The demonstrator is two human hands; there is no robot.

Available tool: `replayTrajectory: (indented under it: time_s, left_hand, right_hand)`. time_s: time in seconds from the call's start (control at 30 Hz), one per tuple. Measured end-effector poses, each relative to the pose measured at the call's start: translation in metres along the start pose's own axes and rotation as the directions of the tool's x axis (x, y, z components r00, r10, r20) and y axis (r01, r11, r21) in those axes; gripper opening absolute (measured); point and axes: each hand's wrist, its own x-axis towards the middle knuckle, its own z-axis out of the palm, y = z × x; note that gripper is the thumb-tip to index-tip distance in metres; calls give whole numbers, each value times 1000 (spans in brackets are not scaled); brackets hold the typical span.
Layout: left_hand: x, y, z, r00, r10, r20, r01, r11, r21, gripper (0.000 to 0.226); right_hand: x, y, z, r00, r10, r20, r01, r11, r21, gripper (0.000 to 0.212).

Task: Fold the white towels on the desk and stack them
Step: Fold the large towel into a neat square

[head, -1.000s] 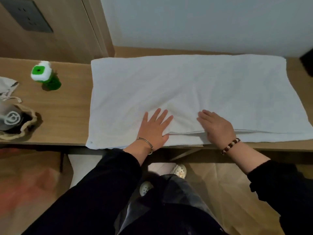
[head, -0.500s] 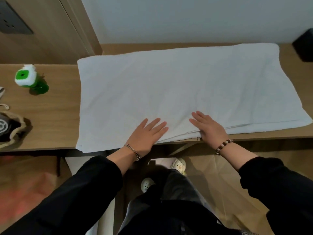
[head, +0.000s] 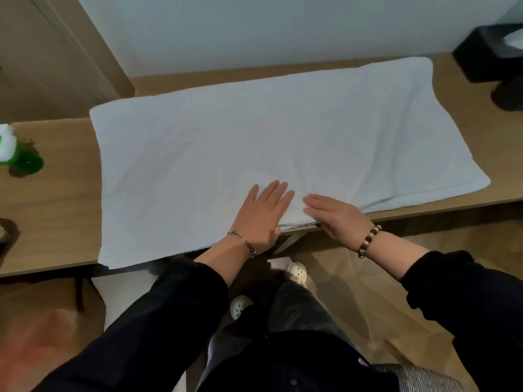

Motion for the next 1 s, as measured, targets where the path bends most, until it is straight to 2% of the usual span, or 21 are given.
replayTrajectory:
  time_s: [0.1,0.17,0.3,0.37,0.47,0.5,0.53,0.6,0.67,0.7,0.73,0.8,0.83,0.9,1.0]
  left_hand:
    - [30,24,4,999,-28,31,28,999,-20,78]
    - [47,38,3,999,-28,43,29,999,-18,79]
    - [82,70,4,999,33,44,-31,999,-29,82]
    - [99,86,5,997,52,59,-49,997,-54,80]
    - [111,101,10,997,16,80,-13,999,-42,72]
    - [112,103,12,997,-3,78,5,1000,-18,71]
    - [112,103,15,997,-19,75,18,1000,11,71]
    - [114,105,19,996,-35,80,30,998,64,74]
    - [113,102,20,996,-46,74,38,994,107,78]
    - [114,102,21,997,-44,68,35,992,121,80]
    - [115,101,20,997,-39,66,31,991,128,81]
    - [115,102,19,997,-31,67,22,991,135,82]
    - [114,102,19,997,-35,62,26,990,138,82]
    - [115,104,18,997,-48,67,38,989,146,80]
    - [119,109,13,995,-66,71,55,987,152,78]
  right_hand:
    - [-5,18,-4,989,150,-9,-151,988,-44,55]
    - [-10,39,-10,954,298,-14,-298,949,-99,63]
    - [-23,89,-28,879,477,-10,-469,861,-197,80]
    - [-32,111,-36,829,557,-48,-556,814,-169,86]
    - [-48,142,-41,746,666,-26,-665,742,-83,81]
    - [-53,152,-46,739,673,9,-667,734,-127,77]
    - [-57,161,-52,765,642,40,-622,754,-209,74]
    - [-67,177,-68,883,468,33,-430,835,-345,62]
    - [-85,188,-73,952,293,-87,-304,883,-358,44]
    - [-97,191,-73,952,279,-128,-306,885,-351,42]
    - [-109,191,-70,928,358,-102,-371,873,-317,45]
    - [-135,197,-61,812,581,-56,-577,784,-230,55]
    - [-142,202,-59,768,637,-64,-635,745,-202,58]
    - [-145,213,-60,737,673,-65,-670,715,-200,58]
    - [-134,228,-70,728,680,-81,-676,695,-245,57]
